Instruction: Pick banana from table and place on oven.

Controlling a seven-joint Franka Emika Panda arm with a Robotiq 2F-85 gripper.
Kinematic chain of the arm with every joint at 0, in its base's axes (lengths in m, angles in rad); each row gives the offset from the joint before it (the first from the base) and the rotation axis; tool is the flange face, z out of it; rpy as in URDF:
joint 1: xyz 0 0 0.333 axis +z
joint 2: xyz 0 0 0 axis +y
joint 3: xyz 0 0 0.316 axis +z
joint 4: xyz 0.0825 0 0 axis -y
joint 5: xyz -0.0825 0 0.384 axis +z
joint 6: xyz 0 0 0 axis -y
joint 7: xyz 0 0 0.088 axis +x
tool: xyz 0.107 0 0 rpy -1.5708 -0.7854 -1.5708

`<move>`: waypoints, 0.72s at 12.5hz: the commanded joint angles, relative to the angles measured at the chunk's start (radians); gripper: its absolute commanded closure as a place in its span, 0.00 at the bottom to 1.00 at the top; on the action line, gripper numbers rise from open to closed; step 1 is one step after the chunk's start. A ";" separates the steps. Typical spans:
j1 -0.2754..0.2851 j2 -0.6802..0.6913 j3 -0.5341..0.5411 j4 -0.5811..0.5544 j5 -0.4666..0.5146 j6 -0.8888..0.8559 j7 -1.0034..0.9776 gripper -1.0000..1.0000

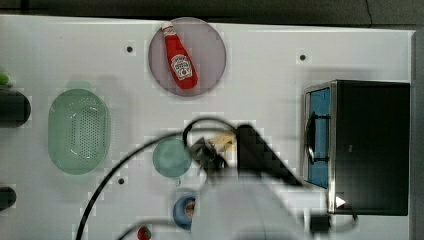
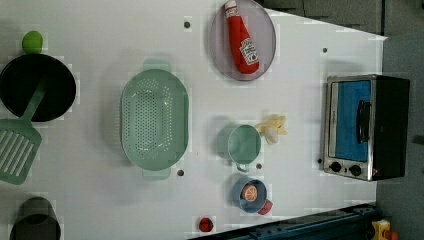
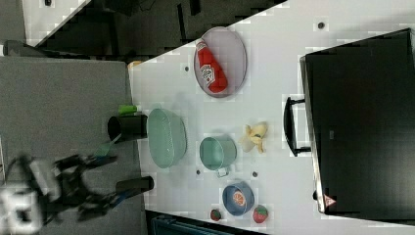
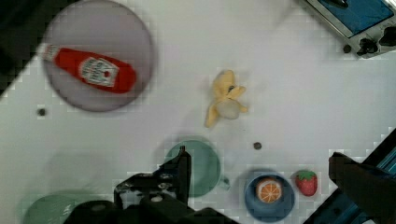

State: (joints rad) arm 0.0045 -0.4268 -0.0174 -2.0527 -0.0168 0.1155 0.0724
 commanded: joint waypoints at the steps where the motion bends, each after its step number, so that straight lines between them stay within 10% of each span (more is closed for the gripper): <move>1: -0.026 0.184 -0.004 -0.087 0.003 0.095 0.024 0.00; 9: -0.026 0.499 -0.006 -0.206 0.003 0.542 0.024 0.00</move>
State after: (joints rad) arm 0.0027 0.1229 -0.0356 -2.2930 -0.0179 0.5894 0.0756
